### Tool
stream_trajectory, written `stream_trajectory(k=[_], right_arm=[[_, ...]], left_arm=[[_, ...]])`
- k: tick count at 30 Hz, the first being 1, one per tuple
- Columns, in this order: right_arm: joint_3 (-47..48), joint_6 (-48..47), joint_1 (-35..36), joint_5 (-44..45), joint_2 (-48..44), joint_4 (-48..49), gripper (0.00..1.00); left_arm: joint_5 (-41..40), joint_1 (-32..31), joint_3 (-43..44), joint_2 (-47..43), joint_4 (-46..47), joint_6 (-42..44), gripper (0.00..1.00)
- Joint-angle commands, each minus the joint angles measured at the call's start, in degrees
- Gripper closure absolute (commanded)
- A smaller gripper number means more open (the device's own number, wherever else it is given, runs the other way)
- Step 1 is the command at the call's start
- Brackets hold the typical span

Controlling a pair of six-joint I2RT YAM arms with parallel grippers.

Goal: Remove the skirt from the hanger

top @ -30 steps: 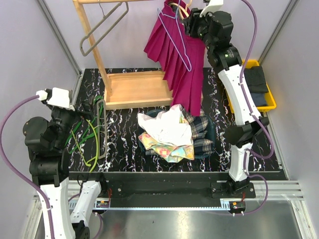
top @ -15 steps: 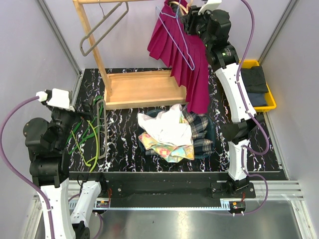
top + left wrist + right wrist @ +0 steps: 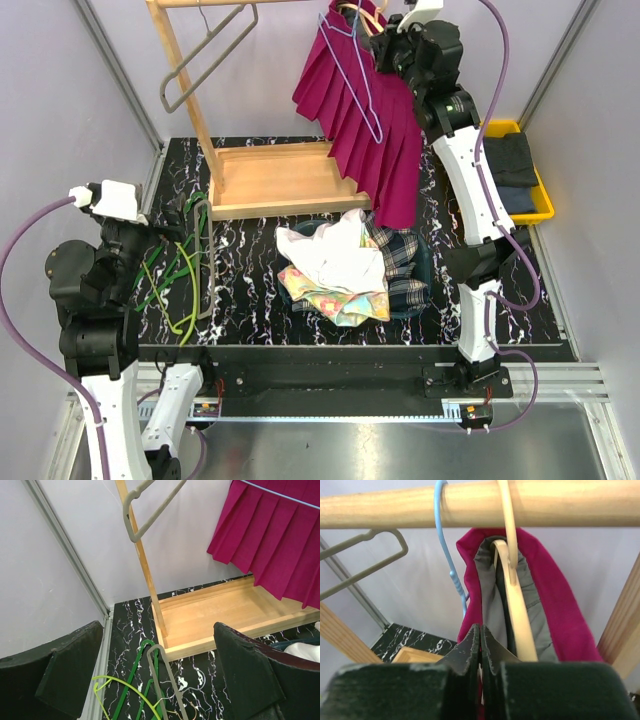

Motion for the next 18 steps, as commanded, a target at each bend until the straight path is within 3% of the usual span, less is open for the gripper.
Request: stream_trajectory(k=[1, 10, 12, 14, 16, 18], right_arm=[[-0.2, 0.8, -0.2, -1.0, -0.3, -1.0, 0.99], [-0.1, 1.6, -0.2, -1.8, -0.5, -1.5, 1.0], [0.2, 1.8, -0.2, -1.6, -1.0, -1.4, 0.71], [2.1, 1.7, -0.2, -0.5, -1.1, -1.3, 0.32], [3.8, 1.3, -0.2, 2.6, -1.3, -1.3, 0.2], [4.1, 0.1, -0.2, 4.4, -1.9, -0.6, 0.15]], left_arm=[[-1.2, 0.2, 0.3, -0.5, 3.8, -0.2, 0.01], [-1.3, 0.2, 0.6, -0.6, 4.2, 0.1, 0.01], [-1.4, 0.2, 0.5, -0.6, 4.2, 0.4, 0.01], [-1.4, 0.2, 0.3, -0.7, 4.4, 0.5, 0.01], [-1.6, 0.2, 0.3, -0.9, 4.5, 0.5, 0.01], [-1.6, 0.2, 0.2, -1.0, 4.5, 0.6, 0.01]])
